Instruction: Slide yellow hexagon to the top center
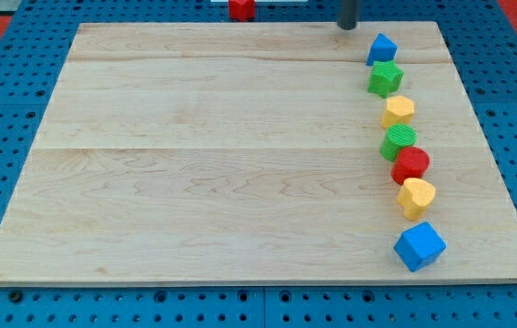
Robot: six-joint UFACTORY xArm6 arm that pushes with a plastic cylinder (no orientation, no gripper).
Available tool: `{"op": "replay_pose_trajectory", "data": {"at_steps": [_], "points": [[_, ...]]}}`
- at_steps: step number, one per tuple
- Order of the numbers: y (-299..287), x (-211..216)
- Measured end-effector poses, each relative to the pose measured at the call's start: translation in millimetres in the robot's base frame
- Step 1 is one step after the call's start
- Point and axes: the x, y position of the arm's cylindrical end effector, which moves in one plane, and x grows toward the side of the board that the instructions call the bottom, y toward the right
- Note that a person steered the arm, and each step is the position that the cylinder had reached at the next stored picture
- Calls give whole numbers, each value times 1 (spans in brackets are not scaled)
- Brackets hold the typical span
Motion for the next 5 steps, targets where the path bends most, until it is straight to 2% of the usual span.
{"op": "replay_pose_trajectory", "data": {"at_steps": [1, 3, 5], "points": [[22, 0], [27, 1], [113, 13]]}}
